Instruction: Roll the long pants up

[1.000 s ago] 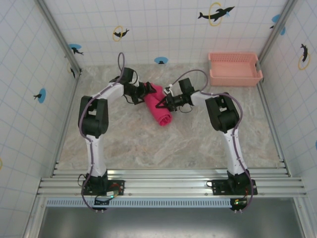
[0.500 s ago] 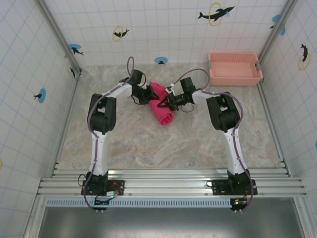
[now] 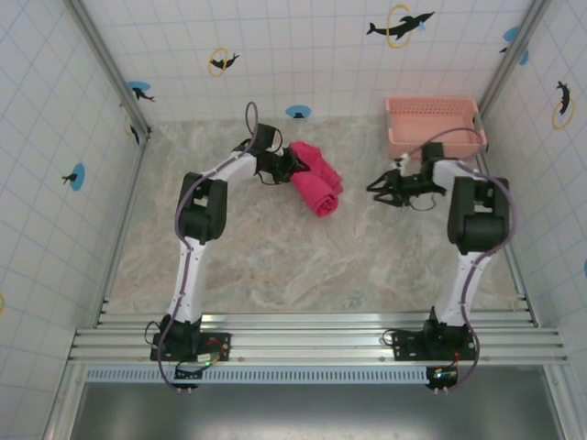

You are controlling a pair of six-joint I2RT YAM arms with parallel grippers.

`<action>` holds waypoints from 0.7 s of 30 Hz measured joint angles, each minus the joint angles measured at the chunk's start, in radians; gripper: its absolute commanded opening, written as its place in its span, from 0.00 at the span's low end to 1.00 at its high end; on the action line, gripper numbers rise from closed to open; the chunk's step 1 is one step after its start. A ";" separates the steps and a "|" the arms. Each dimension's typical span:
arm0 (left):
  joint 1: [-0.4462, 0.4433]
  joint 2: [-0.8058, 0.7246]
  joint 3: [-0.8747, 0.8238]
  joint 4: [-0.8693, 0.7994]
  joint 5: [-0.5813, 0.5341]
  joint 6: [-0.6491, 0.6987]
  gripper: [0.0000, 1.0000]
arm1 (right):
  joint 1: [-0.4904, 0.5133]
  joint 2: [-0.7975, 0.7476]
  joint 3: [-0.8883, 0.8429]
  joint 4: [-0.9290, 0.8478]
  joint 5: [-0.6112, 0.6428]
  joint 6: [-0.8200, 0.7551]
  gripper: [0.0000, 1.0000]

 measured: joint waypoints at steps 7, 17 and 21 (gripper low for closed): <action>-0.002 0.066 0.195 0.122 -0.004 -0.159 0.00 | -0.029 -0.206 -0.060 -0.028 0.187 -0.060 0.55; -0.074 0.101 0.224 0.373 -0.014 -0.418 0.00 | 0.028 -0.225 -0.027 0.060 0.470 -0.061 0.56; -0.095 0.157 0.262 0.447 -0.035 -0.500 0.00 | 0.014 -0.225 -0.033 0.074 0.521 -0.035 0.57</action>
